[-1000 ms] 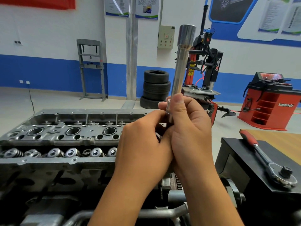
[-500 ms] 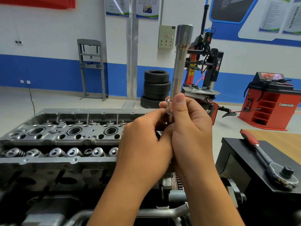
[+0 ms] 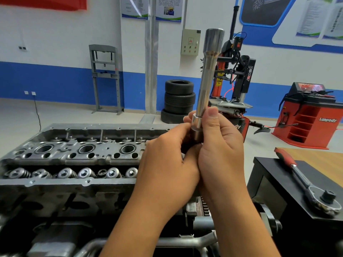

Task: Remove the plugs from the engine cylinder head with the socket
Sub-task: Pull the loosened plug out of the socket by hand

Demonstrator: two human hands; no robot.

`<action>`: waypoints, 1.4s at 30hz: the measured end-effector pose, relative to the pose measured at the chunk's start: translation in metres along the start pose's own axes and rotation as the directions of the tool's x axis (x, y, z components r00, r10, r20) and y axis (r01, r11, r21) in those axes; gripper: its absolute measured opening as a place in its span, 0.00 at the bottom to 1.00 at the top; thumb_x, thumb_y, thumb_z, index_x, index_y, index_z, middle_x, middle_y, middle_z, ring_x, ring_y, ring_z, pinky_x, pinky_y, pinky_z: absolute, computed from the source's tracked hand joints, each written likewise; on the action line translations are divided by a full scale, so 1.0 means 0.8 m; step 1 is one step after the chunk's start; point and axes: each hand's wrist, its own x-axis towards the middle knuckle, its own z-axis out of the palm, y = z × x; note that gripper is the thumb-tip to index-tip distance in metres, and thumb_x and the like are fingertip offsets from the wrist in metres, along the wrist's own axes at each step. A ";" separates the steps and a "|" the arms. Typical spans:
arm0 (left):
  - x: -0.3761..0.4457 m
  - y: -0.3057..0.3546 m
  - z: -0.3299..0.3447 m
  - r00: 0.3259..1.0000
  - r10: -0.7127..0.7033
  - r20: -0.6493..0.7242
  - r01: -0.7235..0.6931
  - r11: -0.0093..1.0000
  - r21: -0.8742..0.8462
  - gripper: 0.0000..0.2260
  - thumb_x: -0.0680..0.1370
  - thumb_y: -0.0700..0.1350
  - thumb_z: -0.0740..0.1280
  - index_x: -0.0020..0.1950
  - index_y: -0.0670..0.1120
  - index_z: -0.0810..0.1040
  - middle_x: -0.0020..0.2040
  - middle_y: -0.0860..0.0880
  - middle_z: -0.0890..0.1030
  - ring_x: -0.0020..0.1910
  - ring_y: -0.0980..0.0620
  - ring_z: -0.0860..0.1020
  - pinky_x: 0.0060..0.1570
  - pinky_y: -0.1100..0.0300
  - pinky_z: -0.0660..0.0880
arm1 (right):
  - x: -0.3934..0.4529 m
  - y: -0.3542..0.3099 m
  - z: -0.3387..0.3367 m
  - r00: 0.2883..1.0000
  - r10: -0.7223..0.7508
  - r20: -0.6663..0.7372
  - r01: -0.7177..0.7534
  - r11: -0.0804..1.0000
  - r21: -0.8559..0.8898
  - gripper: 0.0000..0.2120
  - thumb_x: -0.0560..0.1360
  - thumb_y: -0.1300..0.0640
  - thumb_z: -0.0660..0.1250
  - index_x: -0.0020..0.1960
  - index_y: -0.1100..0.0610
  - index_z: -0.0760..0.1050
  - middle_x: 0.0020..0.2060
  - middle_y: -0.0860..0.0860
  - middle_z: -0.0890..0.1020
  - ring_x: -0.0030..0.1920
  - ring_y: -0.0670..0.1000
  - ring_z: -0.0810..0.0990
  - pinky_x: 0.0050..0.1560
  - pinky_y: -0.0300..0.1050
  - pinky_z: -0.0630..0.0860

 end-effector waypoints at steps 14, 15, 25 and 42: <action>0.003 -0.008 -0.007 0.999 -0.028 0.023 0.030 0.991 -0.132 0.14 0.78 0.43 0.72 0.58 0.60 0.84 0.46 0.62 0.87 0.48 0.61 0.85 0.51 0.53 0.83 | -0.008 -0.012 0.003 1.000 -0.012 -0.005 0.012 1.000 -0.005 0.27 0.72 0.33 0.65 0.45 0.59 0.78 0.42 0.64 0.82 0.42 0.63 0.81 0.49 0.70 0.80; 0.003 -0.008 -0.008 0.999 -0.023 0.036 0.027 0.991 -0.129 0.15 0.79 0.41 0.71 0.60 0.59 0.84 0.47 0.61 0.87 0.49 0.60 0.85 0.52 0.52 0.83 | -0.008 -0.011 0.004 1.000 -0.019 -0.009 0.019 1.000 -0.017 0.29 0.73 0.33 0.64 0.46 0.61 0.78 0.43 0.65 0.82 0.44 0.67 0.81 0.49 0.71 0.79; 0.003 -0.009 -0.005 0.996 -0.081 -0.030 0.079 0.995 -0.057 0.11 0.78 0.47 0.73 0.57 0.62 0.84 0.44 0.60 0.87 0.44 0.59 0.85 0.44 0.53 0.84 | -0.004 -0.001 -0.004 0.998 -0.036 0.049 0.036 0.999 0.002 0.14 0.75 0.47 0.75 0.50 0.57 0.78 0.41 0.53 0.85 0.39 0.46 0.84 0.41 0.38 0.80; 0.001 -0.007 -0.001 0.998 0.015 -0.065 -0.012 0.998 0.056 0.07 0.79 0.52 0.69 0.55 0.61 0.83 0.44 0.64 0.85 0.45 0.62 0.83 0.44 0.61 0.80 | -0.002 0.000 0.000 1.000 -0.020 -0.020 0.019 0.998 -0.052 0.18 0.77 0.40 0.66 0.47 0.55 0.81 0.43 0.57 0.86 0.42 0.52 0.83 0.46 0.55 0.83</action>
